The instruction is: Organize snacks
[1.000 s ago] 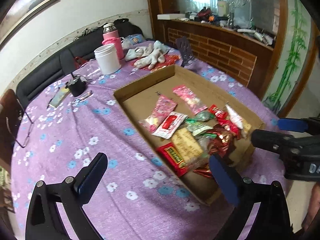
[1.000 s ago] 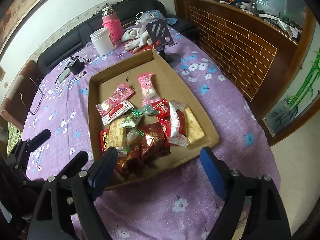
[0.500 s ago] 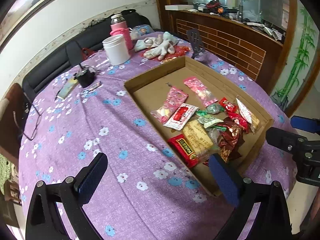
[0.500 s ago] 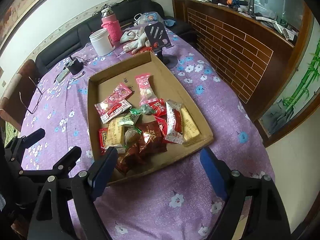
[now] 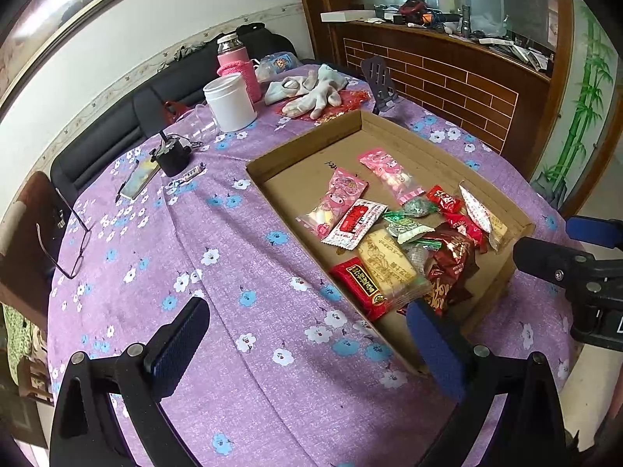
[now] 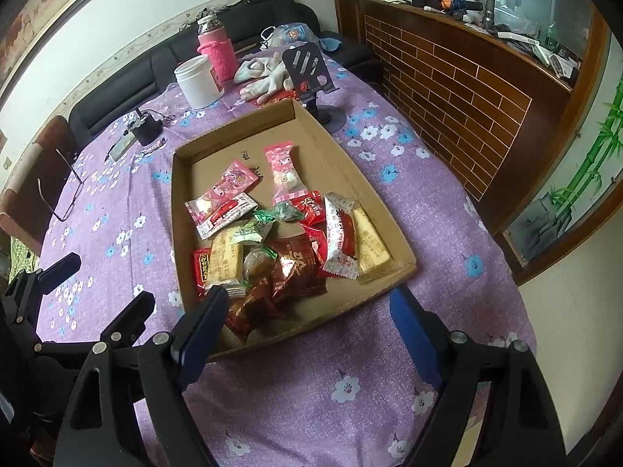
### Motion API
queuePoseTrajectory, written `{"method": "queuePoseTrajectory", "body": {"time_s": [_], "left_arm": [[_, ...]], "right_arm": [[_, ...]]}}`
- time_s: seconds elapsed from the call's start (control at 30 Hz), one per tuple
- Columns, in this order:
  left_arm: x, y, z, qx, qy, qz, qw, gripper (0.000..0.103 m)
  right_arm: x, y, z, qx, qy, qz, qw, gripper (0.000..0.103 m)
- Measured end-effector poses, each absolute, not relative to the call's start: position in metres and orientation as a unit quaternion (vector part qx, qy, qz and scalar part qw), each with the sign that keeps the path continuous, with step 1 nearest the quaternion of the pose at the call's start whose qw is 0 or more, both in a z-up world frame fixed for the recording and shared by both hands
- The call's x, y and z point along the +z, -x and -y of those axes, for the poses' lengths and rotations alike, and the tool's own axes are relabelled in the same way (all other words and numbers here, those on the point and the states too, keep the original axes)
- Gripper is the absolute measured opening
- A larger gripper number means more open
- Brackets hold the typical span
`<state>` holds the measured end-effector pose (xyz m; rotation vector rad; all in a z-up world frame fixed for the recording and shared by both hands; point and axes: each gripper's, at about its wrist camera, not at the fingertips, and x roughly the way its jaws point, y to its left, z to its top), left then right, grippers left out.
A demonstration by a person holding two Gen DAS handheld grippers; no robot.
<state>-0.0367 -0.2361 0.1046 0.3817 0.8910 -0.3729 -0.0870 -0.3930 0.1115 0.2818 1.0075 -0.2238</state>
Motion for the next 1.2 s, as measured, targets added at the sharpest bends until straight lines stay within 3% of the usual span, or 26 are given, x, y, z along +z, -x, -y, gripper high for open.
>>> {"method": "queuePoseTrajectory", "body": {"time_s": [1.2], "left_arm": [[0.103, 0.044, 0.2392, -0.193, -0.197, -0.423, 0.863, 0.102]], "right_arm": [[0.1084, 0.0933, 0.394, -0.119, -0.145, -0.48, 0.857, 0.084]]}}
